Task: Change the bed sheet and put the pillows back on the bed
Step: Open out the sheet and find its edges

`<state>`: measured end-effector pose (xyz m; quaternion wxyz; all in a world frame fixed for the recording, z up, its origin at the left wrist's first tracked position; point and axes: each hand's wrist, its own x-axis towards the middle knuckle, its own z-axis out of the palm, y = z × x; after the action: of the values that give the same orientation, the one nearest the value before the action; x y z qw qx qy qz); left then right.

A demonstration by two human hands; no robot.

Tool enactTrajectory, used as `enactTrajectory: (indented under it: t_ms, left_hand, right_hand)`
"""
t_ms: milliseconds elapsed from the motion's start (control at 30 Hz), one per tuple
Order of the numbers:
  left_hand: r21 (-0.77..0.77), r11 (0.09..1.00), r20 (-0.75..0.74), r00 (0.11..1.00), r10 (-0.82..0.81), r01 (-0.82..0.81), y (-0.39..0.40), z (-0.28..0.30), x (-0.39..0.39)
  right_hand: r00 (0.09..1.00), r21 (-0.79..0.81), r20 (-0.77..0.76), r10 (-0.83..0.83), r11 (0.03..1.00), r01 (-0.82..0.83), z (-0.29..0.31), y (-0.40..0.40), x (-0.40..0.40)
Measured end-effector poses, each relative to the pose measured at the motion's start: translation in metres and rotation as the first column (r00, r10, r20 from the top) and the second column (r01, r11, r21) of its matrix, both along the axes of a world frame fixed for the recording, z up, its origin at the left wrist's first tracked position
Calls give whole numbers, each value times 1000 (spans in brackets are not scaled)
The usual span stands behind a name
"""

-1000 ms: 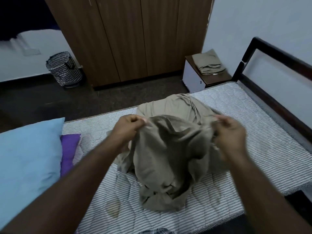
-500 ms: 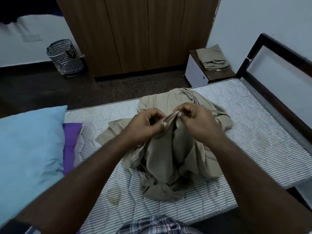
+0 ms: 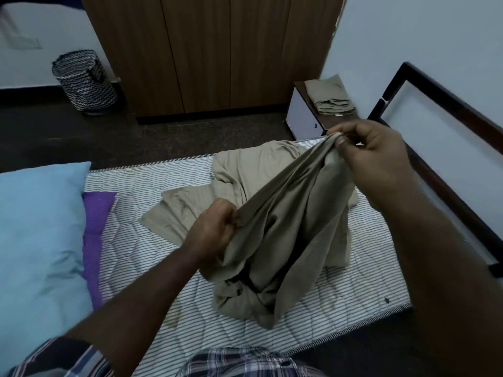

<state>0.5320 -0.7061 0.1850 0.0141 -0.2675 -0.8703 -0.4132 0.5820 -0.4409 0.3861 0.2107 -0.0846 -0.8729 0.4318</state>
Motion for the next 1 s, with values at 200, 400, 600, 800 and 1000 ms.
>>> enactTrajectory:
  t_ms: [200,400,600,800,1000]
  left_hand:
    - [-414,908,-20,997,-76,61,4,-39,11]
    - [-318,947,52,996,66,-46,33,-58,38]
    - [-362,901,114,948,296,-238,52,-62,36]
    - [-343,835,95,868,487,-431,42,-62,17]
    - [-331,892,13,944,330,-307,49,-62,10]
  right_hand:
    - [998,9,-57,15,1000,-14,11,-3,-2]
    - [998,-33,-69,7,999,-9,16,-10,-6]
    - [996,-24,-75,41,999,-43,24,-18,-7]
    - [994,14,-82,66,998,-65,35,-12,-3]
    - [992,30,-91,87,996,-85,40,-14,-3]
